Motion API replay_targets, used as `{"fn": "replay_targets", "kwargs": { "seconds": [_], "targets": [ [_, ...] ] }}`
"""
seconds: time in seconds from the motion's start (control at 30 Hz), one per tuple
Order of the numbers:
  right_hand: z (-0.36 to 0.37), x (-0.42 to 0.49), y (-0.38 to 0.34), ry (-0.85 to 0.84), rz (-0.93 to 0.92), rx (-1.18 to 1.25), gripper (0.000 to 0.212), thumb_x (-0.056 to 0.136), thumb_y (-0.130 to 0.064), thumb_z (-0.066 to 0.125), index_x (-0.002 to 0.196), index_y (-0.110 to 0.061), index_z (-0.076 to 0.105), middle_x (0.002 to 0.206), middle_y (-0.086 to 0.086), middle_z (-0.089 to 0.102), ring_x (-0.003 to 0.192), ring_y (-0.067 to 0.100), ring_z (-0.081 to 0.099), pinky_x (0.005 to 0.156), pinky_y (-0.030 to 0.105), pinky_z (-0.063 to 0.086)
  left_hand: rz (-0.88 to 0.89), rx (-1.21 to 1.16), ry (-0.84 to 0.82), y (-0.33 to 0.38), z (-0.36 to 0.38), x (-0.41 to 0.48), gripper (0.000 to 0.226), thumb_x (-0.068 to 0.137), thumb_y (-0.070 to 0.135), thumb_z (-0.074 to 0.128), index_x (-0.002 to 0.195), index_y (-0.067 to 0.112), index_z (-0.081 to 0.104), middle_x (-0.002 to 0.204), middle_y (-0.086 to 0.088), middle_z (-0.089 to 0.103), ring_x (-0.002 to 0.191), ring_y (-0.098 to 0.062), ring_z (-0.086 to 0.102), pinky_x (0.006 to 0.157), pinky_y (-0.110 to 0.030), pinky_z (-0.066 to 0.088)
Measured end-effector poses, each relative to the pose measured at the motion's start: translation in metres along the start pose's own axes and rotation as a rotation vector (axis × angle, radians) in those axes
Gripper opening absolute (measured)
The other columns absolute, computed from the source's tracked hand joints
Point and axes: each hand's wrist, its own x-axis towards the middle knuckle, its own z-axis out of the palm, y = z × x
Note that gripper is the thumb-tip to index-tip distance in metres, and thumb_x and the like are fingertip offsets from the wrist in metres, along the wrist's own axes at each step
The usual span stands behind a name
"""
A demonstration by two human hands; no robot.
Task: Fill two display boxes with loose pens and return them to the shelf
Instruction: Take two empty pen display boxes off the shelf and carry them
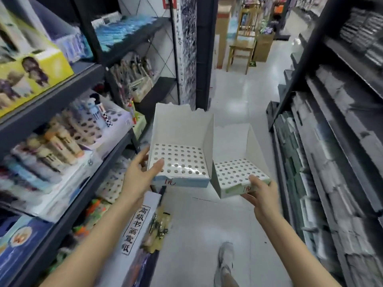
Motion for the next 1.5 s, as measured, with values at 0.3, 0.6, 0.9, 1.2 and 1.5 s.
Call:
{"fn": "replay_targets", "kwargs": {
  "seconds": [0.3, 0.6, 0.9, 1.2, 1.5],
  "targets": [
    [0.081, 0.171, -0.108, -0.200, 0.032, -0.108, 0.043, 0.086, -0.006, 0.059, 0.125, -0.007, 0.040, 0.118, 0.017, 0.058, 0.092, 0.027, 0.064, 0.057, 0.035, 0.057, 0.025, 0.034, 0.212, 0.044, 0.084, 0.134, 0.056, 0.080, 0.029, 0.073, 0.131, 0.023, 0.051, 0.125, 0.005, 0.060, 0.112, -0.019, 0.059, 0.096, -0.045, 0.048],
    [0.190, 0.300, -0.168, -0.314, 0.038, -0.131, 0.042, 0.085, -0.008, 0.061, 0.122, -0.008, 0.040, 0.113, 0.014, 0.059, 0.093, 0.028, 0.065, 0.070, 0.044, 0.058, 0.068, -0.036, 0.374, 0.088, 0.127, 0.268, 0.054, 0.080, 0.026, 0.070, 0.130, 0.027, 0.050, 0.127, 0.004, 0.056, 0.108, -0.020, 0.060, 0.091, -0.044, 0.051],
    [0.333, 0.397, -0.240, -0.486, -0.018, -0.065, 0.017, 0.087, -0.007, 0.059, 0.102, -0.013, 0.052, 0.098, 0.010, 0.065, 0.090, 0.028, 0.066, 0.073, 0.045, 0.057, 0.170, -0.116, 0.494, 0.147, 0.141, 0.416, 0.041, 0.081, 0.025, 0.069, 0.117, 0.036, 0.052, 0.119, 0.004, 0.062, 0.103, -0.019, 0.063, 0.084, -0.039, 0.054],
    [0.482, 0.429, -0.287, -0.726, -0.070, -0.026, 0.039, 0.088, -0.016, 0.062, 0.122, -0.012, 0.041, 0.114, 0.012, 0.061, 0.093, 0.024, 0.068, 0.066, 0.034, 0.059, 0.304, -0.144, 0.737, 0.209, 0.109, 0.499, 0.048, 0.084, 0.020, 0.066, 0.129, 0.027, 0.050, 0.110, 0.014, 0.062, 0.094, -0.004, 0.064, 0.080, -0.028, 0.051],
    [0.637, 0.452, -0.299, -1.067, 0.020, -0.022, 0.041, 0.088, -0.013, 0.061, 0.124, -0.009, 0.044, 0.115, 0.012, 0.063, 0.094, 0.025, 0.068, 0.063, 0.032, 0.059, 0.363, -0.096, 1.054, 0.234, 0.068, 0.558, 0.043, 0.085, 0.022, 0.067, 0.125, 0.027, 0.053, 0.115, 0.010, 0.063, 0.106, -0.012, 0.062, 0.089, -0.038, 0.052]
  ]
}}
